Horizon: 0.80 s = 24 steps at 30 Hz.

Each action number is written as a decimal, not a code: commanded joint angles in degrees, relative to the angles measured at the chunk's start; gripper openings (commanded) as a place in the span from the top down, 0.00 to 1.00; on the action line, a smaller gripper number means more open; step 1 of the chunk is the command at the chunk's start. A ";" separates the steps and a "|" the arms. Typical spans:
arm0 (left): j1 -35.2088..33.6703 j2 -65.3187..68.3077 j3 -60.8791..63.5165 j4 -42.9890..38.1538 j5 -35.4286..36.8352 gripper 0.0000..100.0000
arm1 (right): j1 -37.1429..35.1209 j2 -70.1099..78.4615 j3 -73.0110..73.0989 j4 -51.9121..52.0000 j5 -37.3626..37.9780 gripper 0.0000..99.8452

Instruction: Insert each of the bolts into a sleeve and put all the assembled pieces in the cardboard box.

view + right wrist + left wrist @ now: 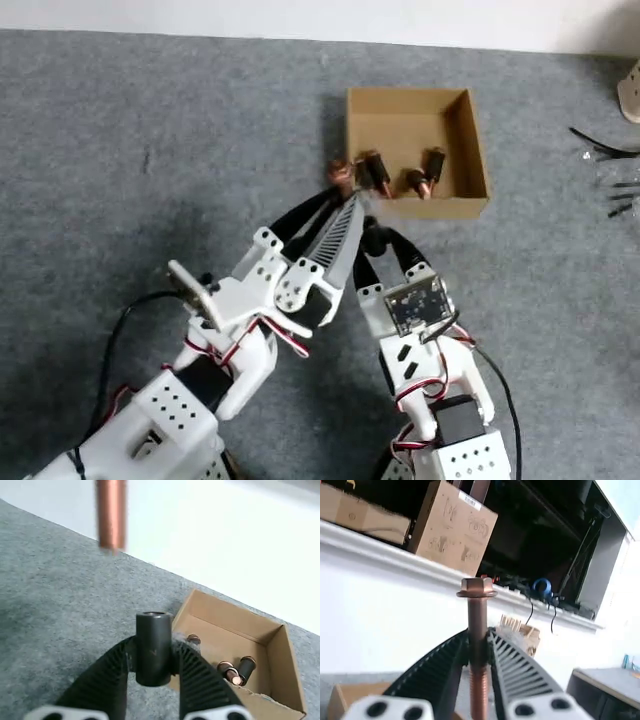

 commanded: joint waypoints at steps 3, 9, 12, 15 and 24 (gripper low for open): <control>-2.07 6.73 -2.51 -2.11 0.70 1.00 | -0.40 -0.57 6.90 -0.66 0.88 1.00; -4.53 23.43 -10.42 -3.43 3.96 1.00 | -0.22 -0.57 6.81 -0.66 0.97 1.00; -4.70 27.82 -10.51 -10.81 5.80 1.00 | -0.40 -0.57 6.99 -0.66 0.97 1.00; -4.00 28.26 -9.71 -13.98 5.27 1.00 | -0.40 -0.57 7.08 -0.66 0.97 1.00; -2.59 28.26 -9.10 -13.98 5.27 1.00 | -0.04 -0.57 7.08 -0.66 1.05 1.00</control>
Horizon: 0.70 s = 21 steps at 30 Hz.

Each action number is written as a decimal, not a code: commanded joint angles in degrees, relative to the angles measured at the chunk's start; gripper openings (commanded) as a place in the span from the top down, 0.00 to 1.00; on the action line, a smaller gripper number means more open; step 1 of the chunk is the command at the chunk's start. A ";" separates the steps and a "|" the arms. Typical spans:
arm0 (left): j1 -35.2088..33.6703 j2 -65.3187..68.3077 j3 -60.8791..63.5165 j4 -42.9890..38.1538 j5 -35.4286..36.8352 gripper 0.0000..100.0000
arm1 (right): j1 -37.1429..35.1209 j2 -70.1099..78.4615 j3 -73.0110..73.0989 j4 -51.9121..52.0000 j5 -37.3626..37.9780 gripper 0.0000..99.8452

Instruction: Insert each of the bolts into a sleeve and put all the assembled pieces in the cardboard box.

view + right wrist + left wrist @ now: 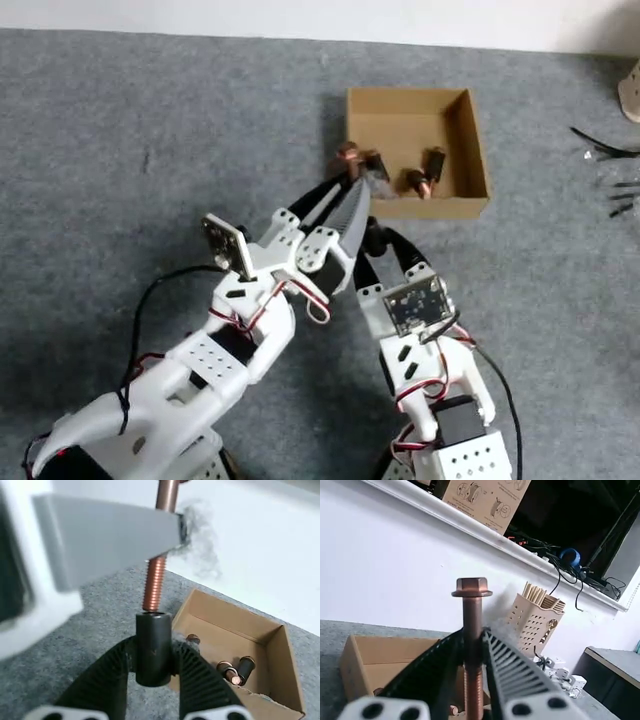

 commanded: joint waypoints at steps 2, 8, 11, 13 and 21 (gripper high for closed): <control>1.27 -0.13 -1.45 -1.58 0.18 1.00 | -0.13 -0.66 7.08 -0.75 0.62 1.00; 1.27 -0.13 -0.75 -1.58 0.18 1.00 | 0.31 -0.66 7.08 -0.75 0.62 1.00; 1.80 0.22 -1.45 -1.58 0.26 1.00 | 0.75 -0.75 7.16 -0.84 0.62 1.00; 1.89 0.31 -1.89 -1.41 1.41 1.00 | 1.36 -0.75 7.16 -0.84 0.62 1.00; -0.40 -0.13 -6.64 14.68 16.00 1.00 | 1.80 -2.07 7.16 -0.66 0.53 1.00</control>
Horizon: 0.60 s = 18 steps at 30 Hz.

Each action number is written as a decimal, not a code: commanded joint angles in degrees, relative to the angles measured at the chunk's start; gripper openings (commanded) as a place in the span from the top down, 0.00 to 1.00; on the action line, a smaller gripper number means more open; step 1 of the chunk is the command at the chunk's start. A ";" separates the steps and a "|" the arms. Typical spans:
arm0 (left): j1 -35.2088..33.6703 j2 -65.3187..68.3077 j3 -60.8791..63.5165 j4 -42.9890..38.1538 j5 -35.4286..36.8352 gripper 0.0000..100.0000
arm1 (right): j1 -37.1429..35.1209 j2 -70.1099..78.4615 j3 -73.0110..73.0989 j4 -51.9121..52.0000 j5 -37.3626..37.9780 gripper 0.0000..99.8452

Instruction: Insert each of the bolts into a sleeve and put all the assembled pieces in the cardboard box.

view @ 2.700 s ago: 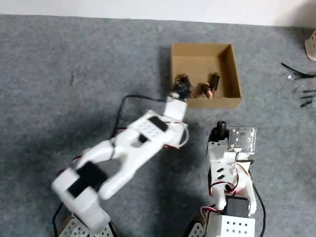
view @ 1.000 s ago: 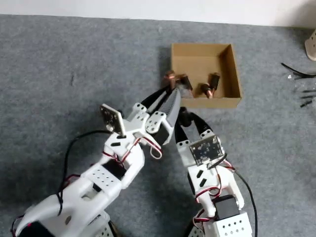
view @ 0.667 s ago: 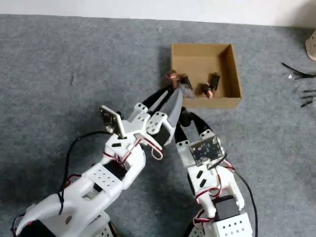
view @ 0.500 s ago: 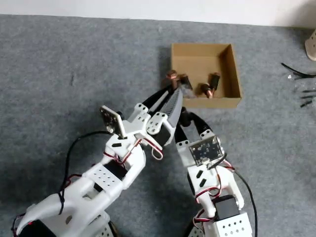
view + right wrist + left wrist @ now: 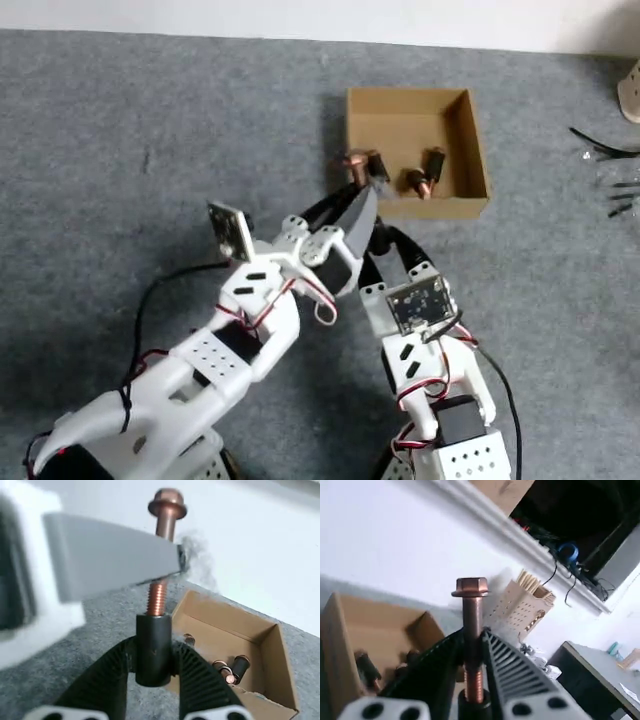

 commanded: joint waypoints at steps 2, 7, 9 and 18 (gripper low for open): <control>-1.19 -0.40 -4.09 5.45 3.16 1.00 | 0.75 -1.19 7.16 -0.66 0.53 1.00; -0.84 -0.48 -2.33 5.54 2.99 1.00 | 1.63 -1.19 7.16 -0.66 0.53 1.00; -0.75 -0.92 -1.10 5.71 2.99 1.00 | 2.24 -1.19 7.16 -0.66 0.53 1.00; 3.91 -11.47 7.52 5.80 -9.32 1.00 | 3.74 -1.19 7.16 -0.75 0.44 1.00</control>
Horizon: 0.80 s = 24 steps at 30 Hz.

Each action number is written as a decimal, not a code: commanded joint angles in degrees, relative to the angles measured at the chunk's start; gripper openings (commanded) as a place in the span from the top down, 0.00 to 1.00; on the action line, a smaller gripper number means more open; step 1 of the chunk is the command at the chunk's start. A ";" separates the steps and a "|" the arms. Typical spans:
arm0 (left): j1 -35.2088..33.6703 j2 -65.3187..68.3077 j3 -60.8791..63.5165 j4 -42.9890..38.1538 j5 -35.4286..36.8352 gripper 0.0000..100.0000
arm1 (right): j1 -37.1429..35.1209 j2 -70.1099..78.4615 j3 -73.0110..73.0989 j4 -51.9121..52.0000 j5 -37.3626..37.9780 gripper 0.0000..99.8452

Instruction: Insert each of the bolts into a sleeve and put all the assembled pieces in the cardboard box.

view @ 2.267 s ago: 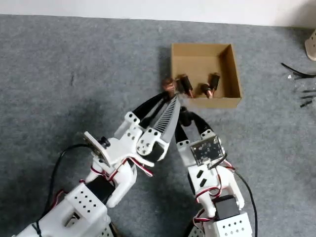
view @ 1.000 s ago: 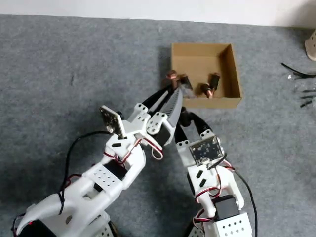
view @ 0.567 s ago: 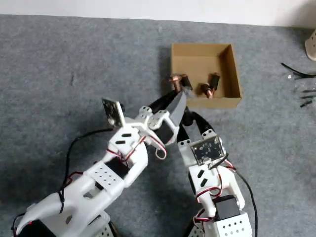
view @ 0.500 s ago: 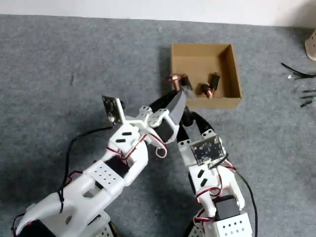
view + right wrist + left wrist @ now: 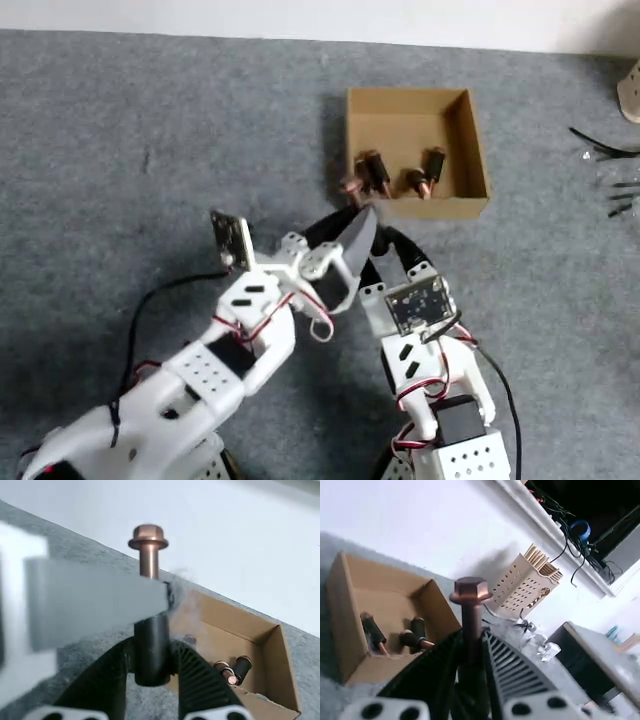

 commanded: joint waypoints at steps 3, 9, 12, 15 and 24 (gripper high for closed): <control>3.91 -8.13 3.91 0.53 -9.67 1.00 | 2.07 -1.27 7.16 -0.84 0.26 1.00; 3.65 -10.24 5.58 2.55 -12.75 0.98 | 2.07 -1.27 7.16 -0.84 0.26 1.00; 3.82 -10.86 5.49 6.77 -16.35 0.88 | 2.07 -1.27 7.16 -0.84 0.26 1.00; 3.91 -11.12 5.32 10.90 -16.70 0.74 | 2.07 -1.27 7.16 -0.84 0.26 1.00; 3.38 -11.30 2.51 18.55 -16.70 0.64 | 3.38 -1.27 6.99 -0.84 0.35 1.00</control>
